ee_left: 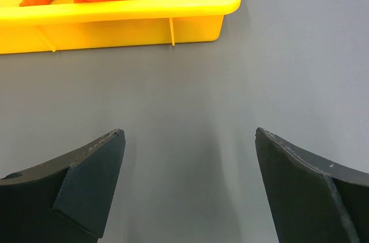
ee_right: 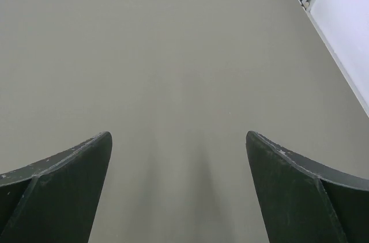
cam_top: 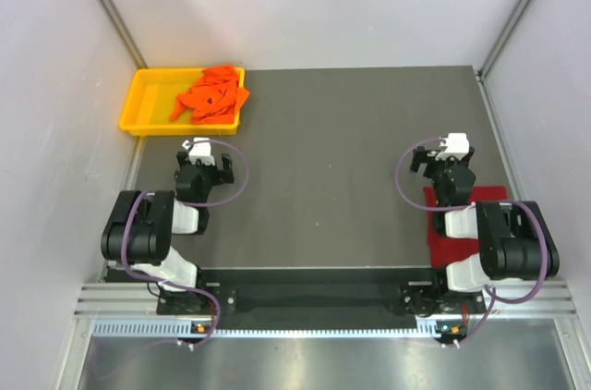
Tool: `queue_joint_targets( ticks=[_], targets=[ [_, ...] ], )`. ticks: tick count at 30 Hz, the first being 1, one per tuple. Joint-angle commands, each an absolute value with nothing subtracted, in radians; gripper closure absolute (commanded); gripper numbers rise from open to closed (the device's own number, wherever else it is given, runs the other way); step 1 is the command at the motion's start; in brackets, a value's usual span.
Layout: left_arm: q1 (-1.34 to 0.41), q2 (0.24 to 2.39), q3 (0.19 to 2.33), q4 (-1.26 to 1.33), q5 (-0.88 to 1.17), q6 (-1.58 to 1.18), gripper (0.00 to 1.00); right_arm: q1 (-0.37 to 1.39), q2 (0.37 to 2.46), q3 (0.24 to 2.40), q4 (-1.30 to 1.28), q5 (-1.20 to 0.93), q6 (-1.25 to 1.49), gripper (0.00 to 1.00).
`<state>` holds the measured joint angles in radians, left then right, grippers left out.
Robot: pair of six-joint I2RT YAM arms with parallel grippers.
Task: Fold and stack the t-shirts
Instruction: Grab the tshirt from the pile
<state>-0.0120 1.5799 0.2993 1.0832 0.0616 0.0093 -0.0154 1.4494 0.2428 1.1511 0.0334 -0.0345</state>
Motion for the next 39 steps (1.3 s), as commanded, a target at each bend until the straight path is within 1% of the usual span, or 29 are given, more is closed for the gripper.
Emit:
queue_joint_targets(
  ticks=[1, 5, 6, 7, 8, 9, 10, 11, 12, 13, 14, 15, 16, 18, 19, 22, 24, 25, 26, 27, 28, 29, 30, 31, 32, 35, 37, 38, 39],
  targets=[
    [-0.009, 1.577, 0.304, 1.131, 0.054, 0.002, 0.01, -0.015, 1.448, 0.256, 1.181, 0.029, -0.035, 0.0],
    [-0.009, 1.578, 0.305, 1.129, 0.055, 0.002, 0.01, -0.015, 1.448, 0.256, 1.181, 0.028, -0.035, 0.0],
    [-0.011, 1.583, 0.31, 1.127, 0.058, 0.002, 0.03, -0.015, 1.448, 0.262, 1.175, 0.029, -0.035, 0.0],
    [-0.011, 1.582, 0.301, 1.138, 0.058, 0.002, 0.1, -0.014, 1.447, 0.261, 1.167, 0.031, -0.035, 0.0],
    [-0.008, 1.571, 0.298, 1.158, 0.06, 0.002, 0.23, -0.014, 1.447, 0.258, 1.183, 0.028, -0.035, 0.0],
    [-0.008, 1.546, 0.302, 1.114, 0.077, 0.002, 0.22, -0.014, 1.442, 0.267, 1.175, 0.023, -0.031, 0.0],
    [-0.008, 1.505, 0.355, 1.023, 0.104, 0.005, 0.23, -0.015, 1.387, 0.279, 1.136, 0.011, -0.04, 0.0],
    [-0.008, 1.421, 0.403, 0.911, 0.138, 0.02, 0.25, -0.014, 1.347, 0.297, 1.015, 0.008, -0.043, 0.0],
    [-0.008, 1.386, 0.451, 0.683, 0.191, 0.026, 0.25, -0.015, 1.304, 0.352, 0.932, 0.009, -0.041, 0.0],
    [-0.009, 1.358, 0.545, 0.604, 0.213, 0.037, 0.25, -0.015, 1.226, 0.374, 0.81, 0.026, -0.006, 0.0],
    [-0.009, 1.324, 0.593, 0.519, 0.233, 0.04, 0.26, -0.018, 1.189, 0.394, 0.766, 0.014, 0.03, 0.0],
    [-0.008, 1.318, 0.648, 0.323, 0.248, 0.043, 0.26, -0.023, 1.152, 0.431, 0.731, -0.021, 0.046, 0.0],
    [-0.009, 1.33, 0.783, 0.193, 0.28, 0.051, 0.26, -0.023, 1.087, 0.455, 0.651, -0.093, 0.055, 0.0],
    [-0.009, 1.356, 0.908, -0.037, 0.282, 0.055, 0.24, -0.021, 1.037, 0.535, 0.568, -0.149, 0.09, 0.0],
    [-0.008, 1.377, 0.998, -0.063, 0.279, 0.067, 0.24, -0.021, 1.004, 0.563, 0.492, -0.175, 0.115, 0.0],
    [-0.008, 1.501, 1.168, -0.113, 0.161, 0.086, 0.25, -0.008, 0.973, 0.67, 0.347, -0.184, 0.15, 0.05],
    [-0.009, 1.648, 1.277, -0.162, 0.094, 0.11, 0.27, 0.038, 0.971, 0.727, 0.296, -0.186, 0.156, 0.05],
    [-0.009, 1.707, 1.411, -0.231, 0.068, 0.135, 0.32, 0.049, 0.973, 0.741, 0.252, -0.184, 0.163, 0.05],
    [-0.008, 1.821, 1.481, -0.264, 0.011, 0.14, 0.34, 0.072, 0.974, 0.753, 0.232, -0.186, 0.166, 0.06],
    [-0.008, 1.874, 1.546, -0.29, -0.026, 0.149, 0.34, 0.083, 0.977, 0.77, 0.215, -0.186, 0.166, 0.06],
    [-0.008, 1.923, 1.66, -0.316, -0.049, 0.172, 0.34, 0.093, 0.979, 0.772, 0.189, -0.192, 0.163, 0.06],
    [-0.008, 2.013, 1.716, -0.369, -0.061, 0.185, 0.31, 0.118, 0.979, 0.773, 0.18, -0.196, 0.158, 0.06],
    [-0.008, 2.06, 1.835, -0.418, -0.075, 0.216, 0.3, 0.124, 0.976, 0.772, 0.173, -0.198, 0.15, 0.06],
    [-0.008, 2.148, 1.895, -0.466, -0.086, 0.227, 0.3, 0.136, 0.976, 0.769, 0.164, -0.201, 0.147, 0.06],
    [-0.008, 2.189, 1.945, -0.535, -0.103, 0.232, 0.3, 0.153, 0.974, 0.764, 0.16, -0.201, 0.146, 0.06],
    [-0.008, 2.279, 2.022, -0.545, -0.175, 0.25, 0.32, 0.172, 0.968, 0.75, 0.146, -0.199, 0.147, 0.04],
    [-0.008, 2.295, 2.011, -0.511, -0.228, 0.256, 0.49, 0.176, 0.959, 0.744, 0.134, -0.204, 0.15, 0.04],
    [-0.008, 2.296, 2.008, -0.502, -0.244, 0.256, 0.6, 0.181, 0.954, 0.745, 0.13, -0.207, 0.152, 0.04],
    [0.017, 2.292, 2.003, -0.477, -0.255, 0.252, 1.0, 0.181, 0.948, 0.744, 0.129, -0.21, 0.155, 0.04]
  ],
)
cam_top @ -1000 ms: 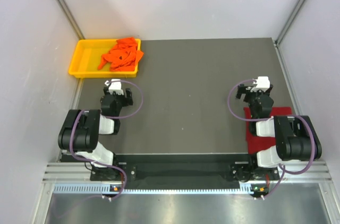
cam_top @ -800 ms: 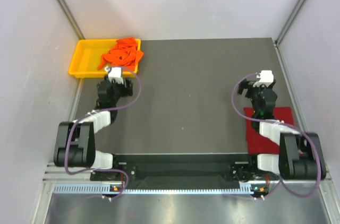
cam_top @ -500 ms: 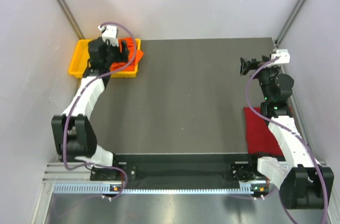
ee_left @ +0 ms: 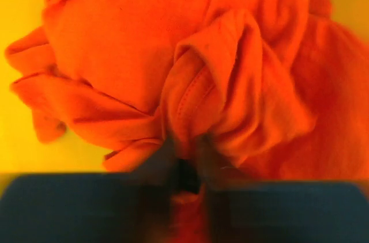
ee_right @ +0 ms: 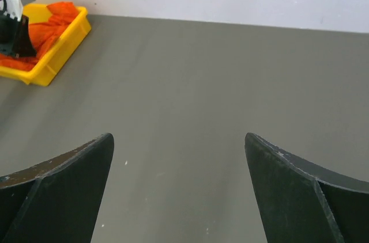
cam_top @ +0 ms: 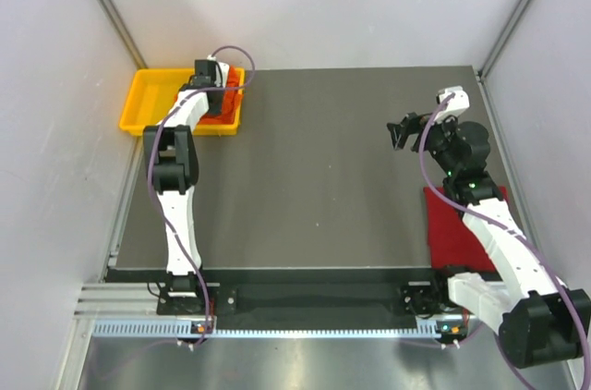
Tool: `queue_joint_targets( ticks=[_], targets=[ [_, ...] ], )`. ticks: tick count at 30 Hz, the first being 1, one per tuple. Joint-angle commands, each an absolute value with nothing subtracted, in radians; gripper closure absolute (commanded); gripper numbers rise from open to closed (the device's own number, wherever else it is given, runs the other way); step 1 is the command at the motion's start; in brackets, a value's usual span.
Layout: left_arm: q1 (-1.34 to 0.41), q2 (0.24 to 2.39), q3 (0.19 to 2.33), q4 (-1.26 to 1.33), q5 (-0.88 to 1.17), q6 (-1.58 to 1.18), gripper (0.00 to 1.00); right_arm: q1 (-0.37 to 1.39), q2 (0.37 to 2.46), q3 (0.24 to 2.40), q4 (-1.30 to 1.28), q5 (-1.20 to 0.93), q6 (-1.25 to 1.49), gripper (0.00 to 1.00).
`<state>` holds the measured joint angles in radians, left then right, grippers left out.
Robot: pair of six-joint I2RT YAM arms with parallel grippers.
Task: Fold and stack the t-shirts
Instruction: Grab the tshirt from the pile, then move the tshirt to the center of the board
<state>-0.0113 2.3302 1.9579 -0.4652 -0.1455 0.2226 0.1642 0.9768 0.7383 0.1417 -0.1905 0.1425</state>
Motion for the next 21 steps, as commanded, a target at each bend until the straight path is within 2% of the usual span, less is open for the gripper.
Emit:
queue_joint_targets(
  ticks=[1, 6, 11, 15, 21],
  targets=[
    [0.018, 2.278, 1.985, -0.463, -0.264, 0.233, 1.0, 0.184, 0.934, 0.742, 0.13, -0.216, 0.164, 0.04],
    [0.017, 2.028, 1.849, -0.345, -0.187, 0.138, 1.0, 0.19, 0.876, 0.738, 0.14, -0.229, 0.195, 0.04],
    [0.003, 1.761, 1.871, -0.467, 0.03, 0.066, 1.0, 0.212, 0.833, 0.727, 0.172, -0.259, 0.236, 0.04],
    [-0.089, 1.591, 1.83, -0.578, 0.226, 0.064, 1.0, 0.221, 0.816, 0.735, 0.183, -0.299, 0.282, 0.04],
    [-0.357, 1.373, 1.666, -0.617, 0.316, 0.094, 1.0, 0.225, 0.851, 0.794, 0.126, -0.423, 0.34, 0.03]
  ],
)
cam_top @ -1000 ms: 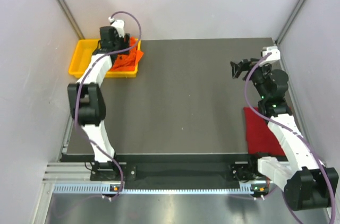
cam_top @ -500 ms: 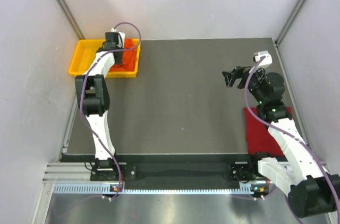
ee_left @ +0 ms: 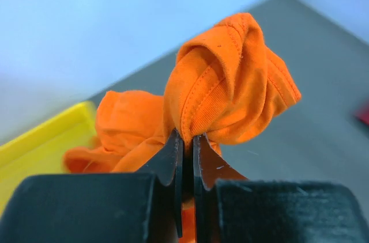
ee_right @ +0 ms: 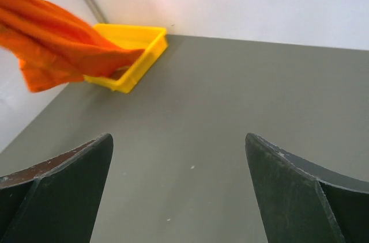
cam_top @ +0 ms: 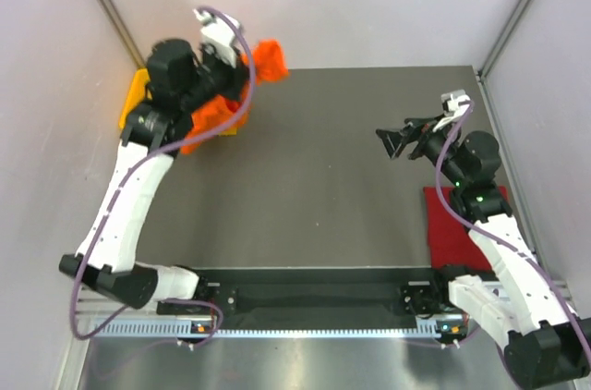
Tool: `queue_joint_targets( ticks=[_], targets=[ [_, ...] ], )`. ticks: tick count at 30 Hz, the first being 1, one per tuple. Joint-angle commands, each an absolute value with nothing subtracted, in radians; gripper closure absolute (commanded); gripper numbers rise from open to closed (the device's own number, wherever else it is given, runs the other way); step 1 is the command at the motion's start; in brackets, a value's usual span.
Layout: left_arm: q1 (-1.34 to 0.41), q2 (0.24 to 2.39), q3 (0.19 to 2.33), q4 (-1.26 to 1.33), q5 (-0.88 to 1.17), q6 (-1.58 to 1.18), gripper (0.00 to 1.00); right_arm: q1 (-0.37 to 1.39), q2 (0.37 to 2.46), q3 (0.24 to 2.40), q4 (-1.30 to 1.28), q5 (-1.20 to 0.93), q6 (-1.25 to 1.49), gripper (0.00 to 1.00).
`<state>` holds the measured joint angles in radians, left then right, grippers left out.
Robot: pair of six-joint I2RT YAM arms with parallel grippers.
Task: Fold and stack the t-shirts
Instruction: Move the tshirt to the center of the board, then flatten the tshirt out
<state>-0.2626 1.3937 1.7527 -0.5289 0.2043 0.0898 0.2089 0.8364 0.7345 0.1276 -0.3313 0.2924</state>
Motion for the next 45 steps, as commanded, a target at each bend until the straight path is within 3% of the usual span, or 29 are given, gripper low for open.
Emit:
queue_joint_targets(
  ticks=[1, 5, 10, 13, 14, 15, 16, 20, 22, 24, 26, 28, 30, 40, 43, 45],
  targets=[
    [-0.424, 1.371, 1.664, -0.629, 0.339, 0.083, 1.0, 0.225, 0.854, 0.801, 0.112, -0.458, 0.344, 0.03],
    [-0.552, 1.44, 1.635, -0.614, 0.394, 0.06, 1.0, 0.222, 0.858, 0.833, 0.017, -0.444, 0.348, 0.02],
    [-0.629, 1.659, 1.666, -0.58, 0.486, 0.133, 1.0, 0.216, 0.845, 0.884, -0.222, -0.151, 0.327, 0.04],
    [-0.629, 1.809, 1.742, -0.578, 0.517, 0.167, 1.0, 0.213, 0.841, 0.887, -0.288, -0.117, 0.281, 0.07],
    [-0.627, 1.845, 1.762, -0.581, 0.506, 0.181, 0.63, 0.213, 0.845, 0.881, -0.297, -0.115, 0.269, 0.1],
    [-0.627, 1.88, 1.801, -0.587, 0.458, 0.204, 0.36, 0.212, 0.866, 0.876, -0.311, -0.114, 0.247, 0.14],
    [-0.627, 1.938, 1.825, -0.604, 0.439, 0.216, 0.02, 0.212, 0.882, 0.873, -0.319, -0.095, 0.242, 0.24],
    [-0.623, 1.919, 1.905, -0.802, 0.446, 0.262, 0.01, 0.21, 1.0, 0.87, -0.339, -0.06, 0.23, 0.46],
    [-0.621, 1.77, 1.743, -0.746, 0.347, 0.268, 0.01, 0.212, 1.074, 0.868, -0.307, -0.124, 0.229, 0.54],
    [-0.621, 1.619, 1.506, -0.654, 0.246, 0.264, 0.02, 0.215, 1.145, 0.87, -0.264, -0.191, 0.215, 0.55],
    [-0.623, 1.551, 1.302, -0.626, 0.146, 0.27, 0.08, 0.232, 1.199, 0.879, -0.249, -0.25, 0.204, 0.47],
    [-0.623, 1.505, 1.206, -0.615, 0.095, 0.255, 0.12, 0.251, 1.278, 0.905, -0.239, -0.236, 0.193, 0.31],
    [-0.623, 1.508, 1.119, -0.62, 0.083, 0.241, 0.12, 0.271, 1.359, 0.945, -0.245, -0.227, 0.186, 0.24],
    [-0.676, 1.719, 1.078, -0.506, 0.026, 0.163, 0.11, 0.288, 1.557, 0.993, -0.316, -0.032, 0.207, 0.22],
    [-0.715, 1.743, 1.065, -0.486, 0.012, 0.163, 0.21, 0.285, 1.571, 0.965, -0.299, -0.012, 0.21, 0.23],
    [-0.729, 1.762, 1.052, -0.489, 0.028, 0.175, 0.57, 0.265, 1.633, 0.957, -0.272, -0.035, 0.213, 0.33]
  ],
)
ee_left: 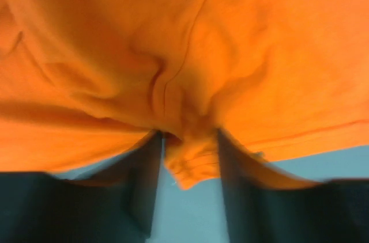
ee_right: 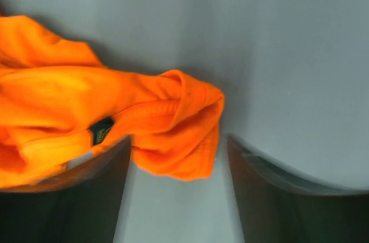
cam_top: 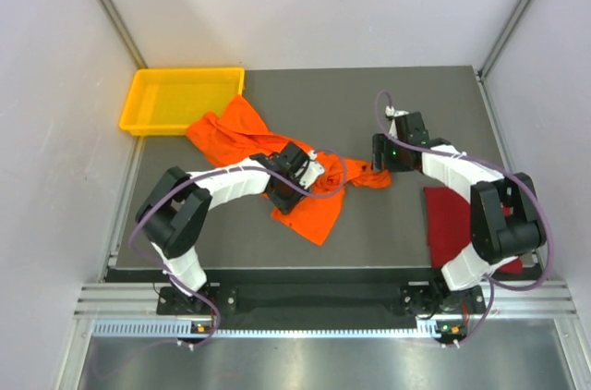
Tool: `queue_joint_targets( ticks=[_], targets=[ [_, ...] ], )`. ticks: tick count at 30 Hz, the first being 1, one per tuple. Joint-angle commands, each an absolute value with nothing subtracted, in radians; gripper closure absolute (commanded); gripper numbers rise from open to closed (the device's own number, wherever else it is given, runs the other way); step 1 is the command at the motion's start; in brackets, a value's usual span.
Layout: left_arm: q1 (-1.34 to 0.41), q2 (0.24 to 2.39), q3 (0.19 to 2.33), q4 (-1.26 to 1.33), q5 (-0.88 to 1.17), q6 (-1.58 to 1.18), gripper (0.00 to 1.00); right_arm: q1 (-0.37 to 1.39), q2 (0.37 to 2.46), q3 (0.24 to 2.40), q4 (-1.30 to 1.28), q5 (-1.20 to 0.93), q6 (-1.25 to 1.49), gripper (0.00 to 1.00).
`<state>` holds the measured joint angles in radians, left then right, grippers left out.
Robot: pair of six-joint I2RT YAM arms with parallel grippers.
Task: Fold and stack the t-shirts
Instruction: Flatten the tshirt out
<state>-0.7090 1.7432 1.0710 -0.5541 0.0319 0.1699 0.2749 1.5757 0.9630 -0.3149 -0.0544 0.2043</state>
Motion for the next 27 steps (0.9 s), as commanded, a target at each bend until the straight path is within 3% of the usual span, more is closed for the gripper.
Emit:
queue_joint_targets(
  ticks=[1, 3, 4, 6, 7, 11, 18, 27],
  targets=[
    [-0.73, 1.763, 1.054, -0.509, 0.04, 0.179, 0.69, 0.258, 1.647, 0.962, -0.27, -0.064, 0.213, 0.46],
    [-0.729, 1.756, 1.063, -0.532, 0.032, 0.183, 1.0, 0.249, 1.666, 0.956, -0.241, -0.087, 0.213, 0.56],
    [-0.729, 1.732, 1.062, -0.544, 0.019, 0.186, 1.0, 0.236, 1.67, 0.953, -0.233, -0.107, 0.215, 0.69],
    [-0.726, 1.692, 1.068, -0.566, 0.009, 0.199, 1.0, 0.221, 1.68, 0.962, -0.235, -0.136, 0.215, 0.83],
    [-0.724, 1.64, 1.074, -0.58, -0.027, 0.201, 1.0, 0.215, 1.675, 0.965, -0.239, -0.152, 0.215, 1.0],
    [-0.707, 1.473, 1.176, -0.73, -0.063, 0.209, 1.0, 0.213, 1.571, 0.982, -0.27, -0.147, 0.212, 1.0],
    [-0.706, 1.189, 1.431, -0.899, -0.245, 0.248, 1.0, 0.215, 1.182, 1.087, -0.451, -0.127, 0.195, 1.0],
    [-0.67, 1.078, 1.868, -0.928, -0.514, 0.284, 1.0, 0.219, 0.901, 1.408, -0.673, -0.219, 0.163, 1.0]
  ],
)
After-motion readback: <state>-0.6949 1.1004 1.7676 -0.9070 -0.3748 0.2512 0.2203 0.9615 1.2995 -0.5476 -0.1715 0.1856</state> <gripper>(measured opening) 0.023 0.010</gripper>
